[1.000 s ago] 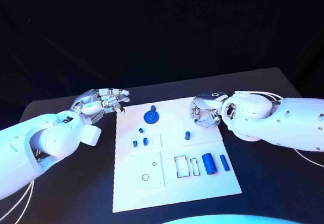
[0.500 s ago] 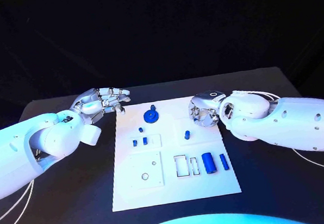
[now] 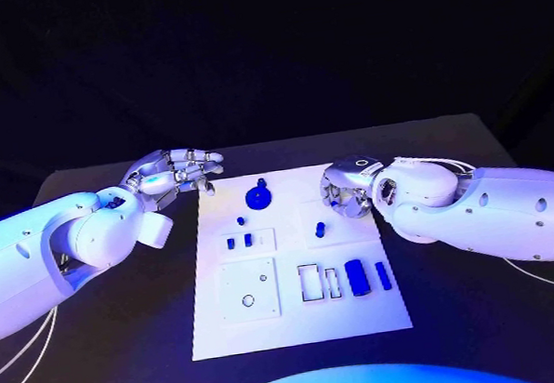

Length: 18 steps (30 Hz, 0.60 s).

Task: Assemble the parts on the task board

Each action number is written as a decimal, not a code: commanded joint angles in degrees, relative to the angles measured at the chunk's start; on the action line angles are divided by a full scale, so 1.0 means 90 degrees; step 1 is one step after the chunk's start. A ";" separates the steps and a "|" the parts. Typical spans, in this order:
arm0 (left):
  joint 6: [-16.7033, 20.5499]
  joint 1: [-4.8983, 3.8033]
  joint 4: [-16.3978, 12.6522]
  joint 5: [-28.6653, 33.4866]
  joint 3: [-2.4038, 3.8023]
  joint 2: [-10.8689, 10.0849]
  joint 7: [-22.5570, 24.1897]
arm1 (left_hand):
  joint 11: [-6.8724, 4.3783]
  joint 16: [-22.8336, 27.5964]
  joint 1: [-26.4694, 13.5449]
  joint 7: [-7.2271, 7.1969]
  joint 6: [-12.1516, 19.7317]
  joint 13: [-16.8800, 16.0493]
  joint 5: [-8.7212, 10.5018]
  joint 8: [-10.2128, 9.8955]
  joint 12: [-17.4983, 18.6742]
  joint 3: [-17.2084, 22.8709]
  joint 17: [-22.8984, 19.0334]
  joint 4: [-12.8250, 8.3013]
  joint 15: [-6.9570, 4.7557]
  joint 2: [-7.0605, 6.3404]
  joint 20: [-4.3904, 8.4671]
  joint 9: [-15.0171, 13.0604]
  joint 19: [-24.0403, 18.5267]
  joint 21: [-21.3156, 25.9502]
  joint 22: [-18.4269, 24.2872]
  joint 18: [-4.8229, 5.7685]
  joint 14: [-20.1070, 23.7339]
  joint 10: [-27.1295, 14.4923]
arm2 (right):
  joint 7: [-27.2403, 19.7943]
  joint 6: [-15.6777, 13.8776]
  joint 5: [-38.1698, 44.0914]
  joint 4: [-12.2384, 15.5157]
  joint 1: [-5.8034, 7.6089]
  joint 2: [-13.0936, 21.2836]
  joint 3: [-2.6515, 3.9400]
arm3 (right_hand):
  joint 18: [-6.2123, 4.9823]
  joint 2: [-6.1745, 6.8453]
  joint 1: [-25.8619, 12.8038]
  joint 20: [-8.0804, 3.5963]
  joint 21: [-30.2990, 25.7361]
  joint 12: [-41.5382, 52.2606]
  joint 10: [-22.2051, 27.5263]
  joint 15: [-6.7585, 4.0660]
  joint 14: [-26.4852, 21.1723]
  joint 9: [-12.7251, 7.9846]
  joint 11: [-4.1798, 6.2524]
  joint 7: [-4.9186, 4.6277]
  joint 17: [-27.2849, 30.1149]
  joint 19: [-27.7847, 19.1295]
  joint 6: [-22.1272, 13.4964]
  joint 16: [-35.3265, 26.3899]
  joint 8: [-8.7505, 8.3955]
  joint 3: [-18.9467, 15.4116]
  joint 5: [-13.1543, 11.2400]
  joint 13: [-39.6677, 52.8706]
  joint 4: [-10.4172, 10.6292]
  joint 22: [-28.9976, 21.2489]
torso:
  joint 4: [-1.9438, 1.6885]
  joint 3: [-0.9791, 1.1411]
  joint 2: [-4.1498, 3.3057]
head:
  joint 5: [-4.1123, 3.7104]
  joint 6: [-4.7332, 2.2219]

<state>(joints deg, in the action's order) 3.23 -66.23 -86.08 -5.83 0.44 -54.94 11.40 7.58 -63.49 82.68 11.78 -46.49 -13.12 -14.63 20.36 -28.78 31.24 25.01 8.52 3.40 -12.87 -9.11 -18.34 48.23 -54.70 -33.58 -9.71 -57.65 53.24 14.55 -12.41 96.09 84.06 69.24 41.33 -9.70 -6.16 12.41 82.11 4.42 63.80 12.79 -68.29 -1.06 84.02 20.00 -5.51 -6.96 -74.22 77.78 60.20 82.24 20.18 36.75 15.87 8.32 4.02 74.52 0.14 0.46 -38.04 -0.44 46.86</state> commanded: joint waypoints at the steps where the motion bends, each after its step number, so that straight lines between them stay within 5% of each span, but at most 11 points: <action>1: -0.0120 -0.0011 -0.0022 -0.0100 0.0007 0.0005 0.0041 | 0.0013 0.0023 0.0011 0.0005 0.0029 0.0010 -0.0038 0.0038 -0.0043 0.0003 -0.0008 -0.0036 0.0009 0.0036 0.0011 0.0009 0.0022 -0.0004 0.0004 -0.0095 0.0026 -0.0045 | 0.0122 0.0436 0.0219 0.0009 -0.0111 -0.0017 -0.0080 | 0.0058 -0.0050 -0.0036 -0.0012 0.0049 -0.0045 -0.0339 -0.0048 0.0303 0.0015 0.0289 0.0008 0.0005 0.0041 0.0064 0.0015 -0.0010 0.0165 0.0012 -0.0024 -0.0119 0.0028 | 0.0001 0.0001 0.0003 | 0.0001 -0.0002; 18: -0.0125 -0.0010 -0.0013 -0.0200 0.0006 0.0012 0.0019 | 0.0023 0.0042 0.0011 0.0016 0.0053 0.0018 -0.0039 0.0041 -0.0047 0.0001 -0.0018 -0.0049 0.0015 0.0030 0.0011 0.0018 0.0015 0.0002 0.0007 -0.0092 0.0044 -0.0067 | 0.0285 -0.0344 0.0380 0.0155 -0.0116 0.0050 -0.0075 | 0.0103 -0.0032 -0.0169 -0.0037 0.0315 -0.0192 -0.0573 -0.0078 0.0311 0.0086 0.0319 0.0033 0.0005 0.0139 0.0174 0.0023 -0.0025 0.0415 0.0006 -0.0025 -0.0338 0.0234 | 0.0006 0.0005 0.0001 | -0.0012 -0.0021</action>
<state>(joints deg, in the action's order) 3.01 -66.24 -86.09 -7.11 0.44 -54.91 11.32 7.78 -63.35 82.68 11.88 -46.39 -13.00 -14.63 20.36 -29.01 31.23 24.90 8.52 3.40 -12.87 -9.11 -18.24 48.22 -54.70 -33.59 -9.71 -57.65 53.04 16.63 -14.96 98.93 85.33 68.62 41.78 -10.10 -6.16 12.23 81.25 4.00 66.40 11.13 -69.22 -1.34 84.15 20.73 -6.44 -6.65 -74.22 78.60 61.52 82.23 20.17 38.08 15.74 7.94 3.16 74.94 0.16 0.50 -38.02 -0.55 46.68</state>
